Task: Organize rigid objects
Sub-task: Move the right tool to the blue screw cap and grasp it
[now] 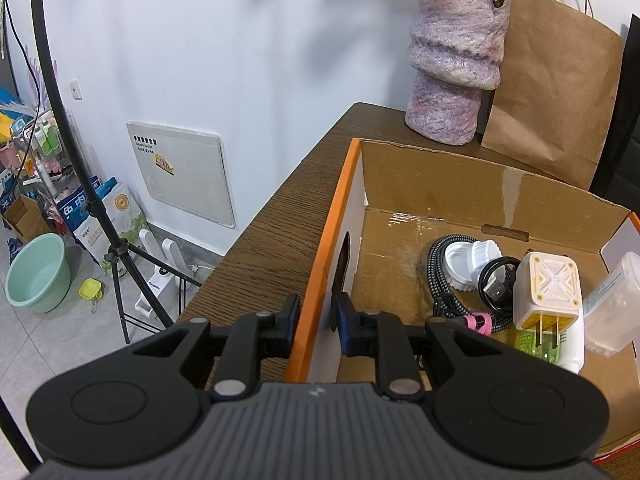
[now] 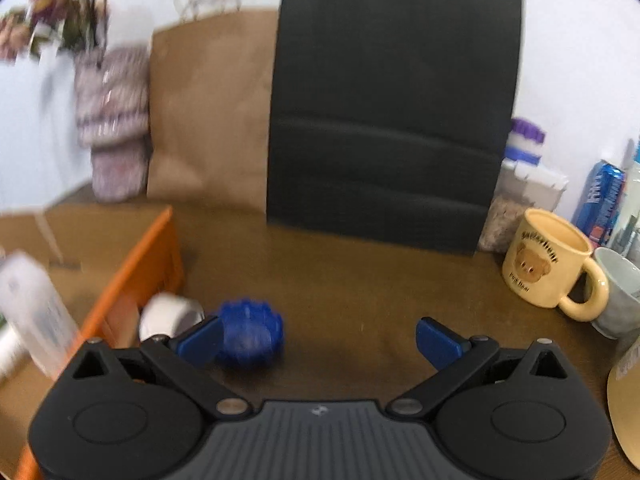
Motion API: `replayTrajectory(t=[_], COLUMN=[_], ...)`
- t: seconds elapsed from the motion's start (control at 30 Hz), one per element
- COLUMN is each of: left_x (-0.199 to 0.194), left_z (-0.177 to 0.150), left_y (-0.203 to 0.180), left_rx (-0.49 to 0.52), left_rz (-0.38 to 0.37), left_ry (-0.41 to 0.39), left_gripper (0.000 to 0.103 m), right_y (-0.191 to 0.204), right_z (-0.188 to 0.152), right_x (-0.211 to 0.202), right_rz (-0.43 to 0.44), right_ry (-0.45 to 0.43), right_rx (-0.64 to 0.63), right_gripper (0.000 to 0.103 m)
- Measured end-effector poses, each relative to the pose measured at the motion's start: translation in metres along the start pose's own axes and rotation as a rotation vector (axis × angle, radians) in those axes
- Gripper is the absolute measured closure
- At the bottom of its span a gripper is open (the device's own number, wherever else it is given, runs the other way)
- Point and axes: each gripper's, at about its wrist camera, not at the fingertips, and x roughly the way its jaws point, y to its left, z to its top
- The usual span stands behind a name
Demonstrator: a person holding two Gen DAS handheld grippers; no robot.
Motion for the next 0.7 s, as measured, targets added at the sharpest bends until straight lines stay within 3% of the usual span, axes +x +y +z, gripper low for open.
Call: replayTrajectory(t=[0.17,0.53,0.57,0.6,0.67,0.7], left_x=[0.000,0.000,0.000,0.000,0.000,0.000], left_z=[0.000,0.000,0.000,0.000,0.000,0.000], left_y=[0.000,0.000,0.000,0.000,0.000,0.000], left_rx=[-0.001,0.000,-0.001,0.000,-0.001,-0.001], left_rz=[-0.001,0.000,0.000,0.000,0.000,0.000], left_ry=[0.000,0.000,0.000,0.000,0.000,0.000], left_gripper=[0.083,0.083,0.083,0.083,0.083,0.083], right_y=[0.012,0.016,0.014,0.013,0.010,0.009], right_z=[-0.011,-0.004,-0.003,-0.003,-0.003,-0.003], right_x=[0.017,0.042,0.043,0.043,0.041,0.040], right_rz=[0.023,0.067,0.082,0.099,0.159,0.171], right_ry=[0.057,0.031,0.031,0.031,0.020,0.015], right_rx=[-0.052,-0.047,-0.036,-0.028,-0.005,0.002], right_gripper=[0.003,0.008,0.010,0.020,0.053,0.052])
